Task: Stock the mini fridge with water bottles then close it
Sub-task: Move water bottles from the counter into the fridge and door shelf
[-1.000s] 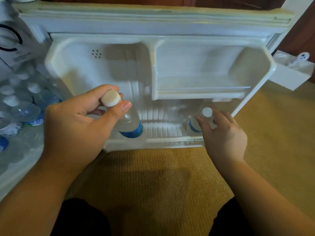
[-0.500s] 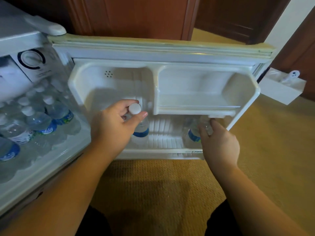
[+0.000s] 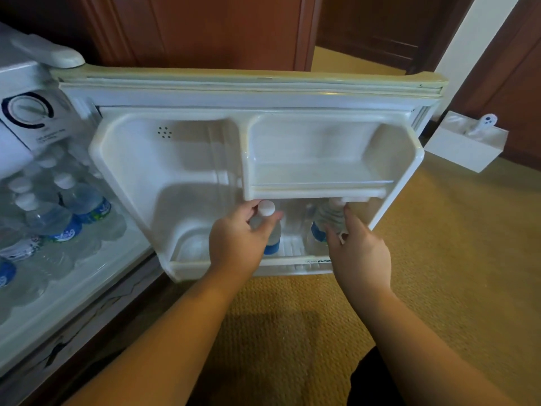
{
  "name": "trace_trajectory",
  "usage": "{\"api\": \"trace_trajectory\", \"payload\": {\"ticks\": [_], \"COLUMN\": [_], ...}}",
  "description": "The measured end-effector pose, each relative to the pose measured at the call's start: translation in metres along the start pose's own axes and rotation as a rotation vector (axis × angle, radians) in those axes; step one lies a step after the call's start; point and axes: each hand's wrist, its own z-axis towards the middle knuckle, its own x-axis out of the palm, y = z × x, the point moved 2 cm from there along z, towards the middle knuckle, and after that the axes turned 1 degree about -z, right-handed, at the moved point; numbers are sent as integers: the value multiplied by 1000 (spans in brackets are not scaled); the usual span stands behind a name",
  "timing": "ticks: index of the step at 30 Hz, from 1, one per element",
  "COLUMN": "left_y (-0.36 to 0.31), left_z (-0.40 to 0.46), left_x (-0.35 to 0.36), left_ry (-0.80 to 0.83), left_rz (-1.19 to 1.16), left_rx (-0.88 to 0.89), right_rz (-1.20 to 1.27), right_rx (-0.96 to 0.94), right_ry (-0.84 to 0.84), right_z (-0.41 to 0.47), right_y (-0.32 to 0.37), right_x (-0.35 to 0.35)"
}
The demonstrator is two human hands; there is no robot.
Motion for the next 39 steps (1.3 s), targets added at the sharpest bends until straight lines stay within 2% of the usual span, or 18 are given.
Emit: {"api": "trace_trajectory", "payload": {"ticks": [3,7,13,19,22,25,27,29,32,35,39], "left_y": [5,14,3,-10,-11,-11,-17,-29,-66,-137,-270], "left_z": [0,-9,0,1,-1,-6,-16,-30,-49,-49,-22], "left_x": [10,15,34,53,53,39,17,-17,-87,-173,-280], "left_ry": [-6,33,21,88,95,114,136,160,191,86,-127], "left_rz": [48,114,96,119,133,140,137,189,252,370,459], "left_rx": [0,-101,-76,-127,-151,-95,-101,-191,-224,-164,-57], "right_rz": [18,35,107,124,113,140,156,129,84,139,215], "right_rx": [11,0,33,54,48,87,127,122,-100,-293,-455], "right_ry": [-2,-22,-39,-5,-3,-3,16,16,-44,-52,-10], "right_z": [0,0,-3,-2,-3,-8,-17,-28,-37,-18,39], "right_y": [3,4,3,-5,-9,-7,1,17,53,103,200], "right_x": [1,5,6,5,4,0,-13,-38,-96,-170,-278]}}
